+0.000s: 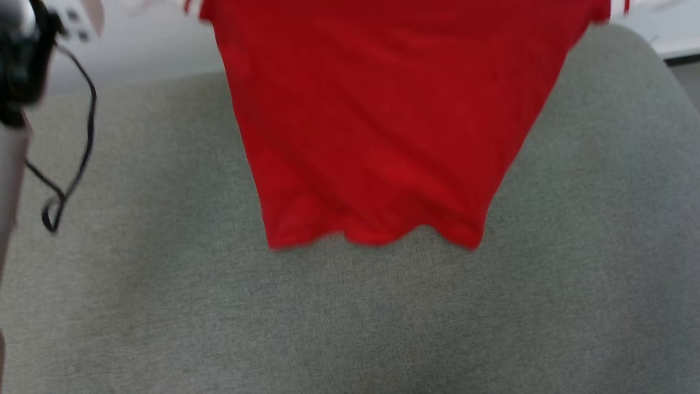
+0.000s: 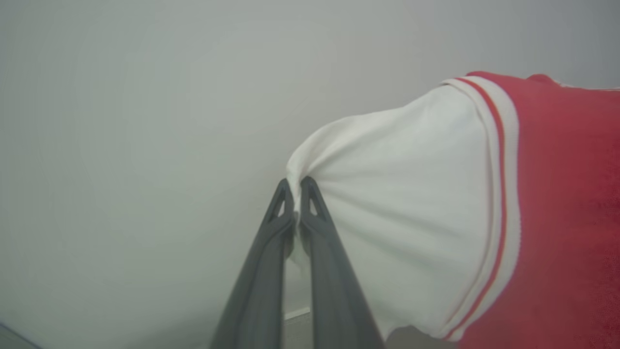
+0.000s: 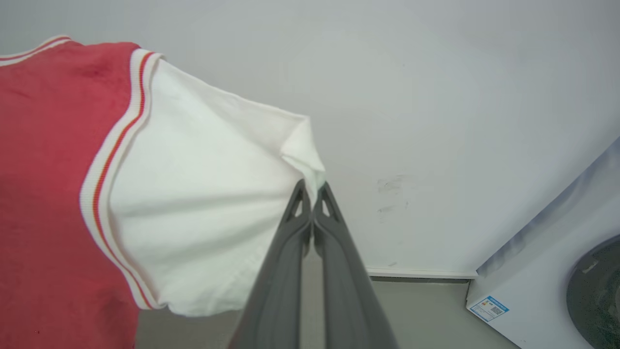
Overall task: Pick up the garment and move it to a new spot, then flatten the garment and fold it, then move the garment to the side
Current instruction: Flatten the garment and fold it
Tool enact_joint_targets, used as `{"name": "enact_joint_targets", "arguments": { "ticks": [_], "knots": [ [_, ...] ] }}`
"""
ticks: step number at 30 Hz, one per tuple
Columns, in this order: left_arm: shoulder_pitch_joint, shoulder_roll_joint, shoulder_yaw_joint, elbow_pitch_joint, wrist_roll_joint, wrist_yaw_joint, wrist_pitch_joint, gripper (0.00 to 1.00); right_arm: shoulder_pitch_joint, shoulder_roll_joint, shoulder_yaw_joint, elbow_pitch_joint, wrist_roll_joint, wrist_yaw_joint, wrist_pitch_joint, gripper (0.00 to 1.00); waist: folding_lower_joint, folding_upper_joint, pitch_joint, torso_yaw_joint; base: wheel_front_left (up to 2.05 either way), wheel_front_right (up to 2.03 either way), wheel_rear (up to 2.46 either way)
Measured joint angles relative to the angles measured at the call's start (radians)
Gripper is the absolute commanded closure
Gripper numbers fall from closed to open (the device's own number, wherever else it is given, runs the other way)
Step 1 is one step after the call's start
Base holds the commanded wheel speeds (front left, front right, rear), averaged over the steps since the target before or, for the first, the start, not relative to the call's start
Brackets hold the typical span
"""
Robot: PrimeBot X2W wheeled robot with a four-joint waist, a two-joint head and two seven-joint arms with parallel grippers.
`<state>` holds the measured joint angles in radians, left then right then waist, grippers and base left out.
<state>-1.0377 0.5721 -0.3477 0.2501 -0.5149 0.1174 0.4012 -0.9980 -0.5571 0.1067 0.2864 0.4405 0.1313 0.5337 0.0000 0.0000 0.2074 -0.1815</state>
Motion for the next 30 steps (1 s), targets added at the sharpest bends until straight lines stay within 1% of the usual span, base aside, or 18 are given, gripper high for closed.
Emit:
{"name": "enact_joint_targets", "arguments": {
  "ticks": [3, 4, 7, 10, 14, 17, 21, 26, 30],
  "knots": [
    [-0.153, -0.019, -0.006, 0.051, 0.038, -0.008, -0.026, 1.0, -0.108, 0.003, 0.01, 0.049, 0.0, 0.0, -0.084, 1.0, 0.0001, 0.0, 0.06, -0.005, 0.0, 0.0, 0.0],
    [-0.253, -0.029, -0.012, 0.083, 0.067, -0.011, -0.054, 1.0, -0.191, 0.004, 0.017, 0.079, -0.002, 0.0, -0.154, 1.0, 0.0, 0.0, 0.106, -0.009, 0.0, 0.0, 0.0],
    [-0.387, -0.044, -0.019, 0.119, 0.112, -0.01, -0.105, 1.0, -0.301, 0.003, 0.037, 0.121, -0.01, 0.0, -0.245, 1.0, 0.0001, 0.0, 0.179, -0.016, 0.0, 0.0, 0.0],
    [-0.487, -0.05, -0.02, 0.151, 0.146, -0.007, -0.168, 1.0, -0.392, 0.004, 0.054, 0.169, -0.011, 0.0, -0.342, 1.0, 0.0001, 0.0, 0.249, -0.027, 0.0, 0.0, 0.0],
    [-0.585, -0.056, -0.028, 0.174, 0.178, -0.008, -0.217, 1.0, -0.487, 0.001, 0.096, 0.216, 0.0, 0.0, -0.425, 1.0, 0.0002, 0.0, 0.332, -0.043, 0.0, 0.0, 0.0],
    [-0.63, -0.067, -0.033, 0.19, 0.188, -0.007, -0.235, 1.0, -0.526, 0.003, 0.13, 0.241, 0.018, 0.0, -0.468, 1.0, 0.0002, 0.0, 0.387, -0.055, 0.0, 0.0, 0.0],
    [-0.653, -0.071, -0.033, 0.207, 0.197, 0.003, -0.256, 1.0, -0.569, 0.012, 0.189, 0.27, 0.047, 0.0, -0.507, 1.0, 0.0002, 0.0, 0.451, -0.068, 0.0, 0.0, 0.0],
    [-0.645, -0.074, -0.015, 0.238, 0.178, 0.025, -0.275, 1.0, -0.581, 0.037, 0.284, 0.306, 0.09, 0.0, -0.552, 1.0, 0.0002, 0.0, 0.522, -0.078, 0.0, 0.0, 0.0],
    [-0.599, -0.079, 0.006, 0.266, 0.15, 0.037, -0.309, 1.0, -0.58, 0.062, 0.353, 0.358, 0.132, 0.0, -0.587, 1.0, 0.0003, 0.0, 0.559, -0.079, 0.0, 0.0, 0.0]
  ]
}}
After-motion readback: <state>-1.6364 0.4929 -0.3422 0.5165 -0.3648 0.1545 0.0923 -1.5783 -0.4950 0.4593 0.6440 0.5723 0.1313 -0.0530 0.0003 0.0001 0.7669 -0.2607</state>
